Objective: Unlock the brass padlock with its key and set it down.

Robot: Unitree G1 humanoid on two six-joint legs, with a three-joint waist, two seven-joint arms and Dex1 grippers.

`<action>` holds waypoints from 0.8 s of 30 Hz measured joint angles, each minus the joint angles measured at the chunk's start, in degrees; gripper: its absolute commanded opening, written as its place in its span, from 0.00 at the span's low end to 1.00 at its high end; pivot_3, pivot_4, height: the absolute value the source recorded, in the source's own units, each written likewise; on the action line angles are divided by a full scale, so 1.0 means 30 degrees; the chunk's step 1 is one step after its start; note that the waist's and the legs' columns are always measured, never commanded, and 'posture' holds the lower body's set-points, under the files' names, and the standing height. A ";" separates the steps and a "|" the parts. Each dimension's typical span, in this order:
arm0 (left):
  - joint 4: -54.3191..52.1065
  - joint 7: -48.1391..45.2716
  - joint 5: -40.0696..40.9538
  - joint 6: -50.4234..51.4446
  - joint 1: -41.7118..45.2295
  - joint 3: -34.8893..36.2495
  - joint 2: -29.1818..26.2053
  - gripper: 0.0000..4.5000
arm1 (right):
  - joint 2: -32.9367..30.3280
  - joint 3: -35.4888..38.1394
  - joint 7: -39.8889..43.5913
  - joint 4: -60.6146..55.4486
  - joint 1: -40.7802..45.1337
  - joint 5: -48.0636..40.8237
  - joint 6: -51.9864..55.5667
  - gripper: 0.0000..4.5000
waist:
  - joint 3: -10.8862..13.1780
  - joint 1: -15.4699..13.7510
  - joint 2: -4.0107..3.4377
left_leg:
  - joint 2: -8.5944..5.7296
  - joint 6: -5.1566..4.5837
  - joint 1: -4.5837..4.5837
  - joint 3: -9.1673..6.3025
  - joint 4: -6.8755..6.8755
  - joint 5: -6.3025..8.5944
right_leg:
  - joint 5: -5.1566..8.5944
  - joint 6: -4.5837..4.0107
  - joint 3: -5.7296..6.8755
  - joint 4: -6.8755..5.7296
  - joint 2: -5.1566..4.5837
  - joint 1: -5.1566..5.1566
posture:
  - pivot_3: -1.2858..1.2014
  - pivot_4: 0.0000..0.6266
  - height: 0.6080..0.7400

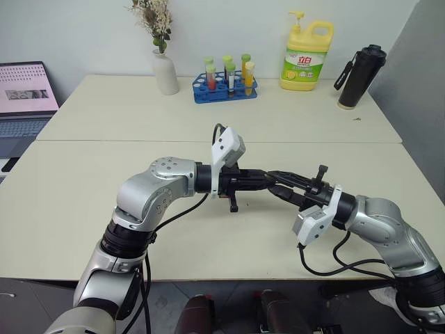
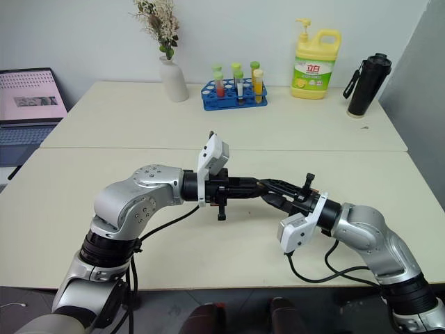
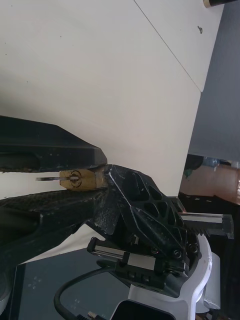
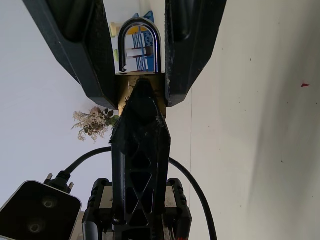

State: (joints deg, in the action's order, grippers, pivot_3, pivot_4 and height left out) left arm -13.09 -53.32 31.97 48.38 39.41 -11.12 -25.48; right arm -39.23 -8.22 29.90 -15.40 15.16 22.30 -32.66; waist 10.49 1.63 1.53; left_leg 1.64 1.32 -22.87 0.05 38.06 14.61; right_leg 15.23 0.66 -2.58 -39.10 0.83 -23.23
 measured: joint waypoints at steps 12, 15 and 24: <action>0.0413 -0.0499 -0.0471 -0.0957 0.0038 0.0006 -0.0471 0.04 | -0.2100 0.1844 0.2133 -0.0153 -0.1479 -0.3933 0.3024 0.67 | 0.0000 -0.0029 0.0000 | -0.0005 -0.0002 0.0000 0.0003 0.0002 0.0001 | -0.0009 -0.0016 0.0000 0.0007 -0.0006 0.0009 | 0.52 0.24 1.00; 0.0788 -0.0929 -0.0551 -0.1292 0.0140 0.0011 -0.0589 0.04 | -0.2672 0.2691 0.3570 -0.1261 -0.3070 -0.6911 0.6060 0.67 | 0.0000 -0.0042 -0.0002 | 0.0000 -0.0004 -0.0003 -0.0008 -0.0001 0.0002 | -0.0008 -0.0014 0.0008 0.0005 -0.0004 0.0011 | 0.52 0.24 1.00; 0.1448 -0.2973 -0.0613 -0.2490 0.0504 -0.0385 -0.0782 0.04 | -0.3179 0.3283 0.4834 -0.7980 -0.3741 -1.6221 1.6863 0.23 | -0.0002 0.0026 -0.0004 | 0.0003 -0.0004 0.0003 -0.0022 0.0002 0.0002 | 0.0031 0.0058 0.0014 -0.0002 0.0008 0.0013 | 0.52 0.24 1.00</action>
State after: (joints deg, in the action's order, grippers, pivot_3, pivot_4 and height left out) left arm -8.74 -62.23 30.13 40.91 40.92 -12.28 -27.83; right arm -48.77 1.63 44.40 -39.34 3.94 -26.36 17.93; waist 10.48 1.71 1.51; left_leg 1.65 1.31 -22.86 -0.01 38.06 14.62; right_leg 15.32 0.83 -2.54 -39.11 0.86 -23.19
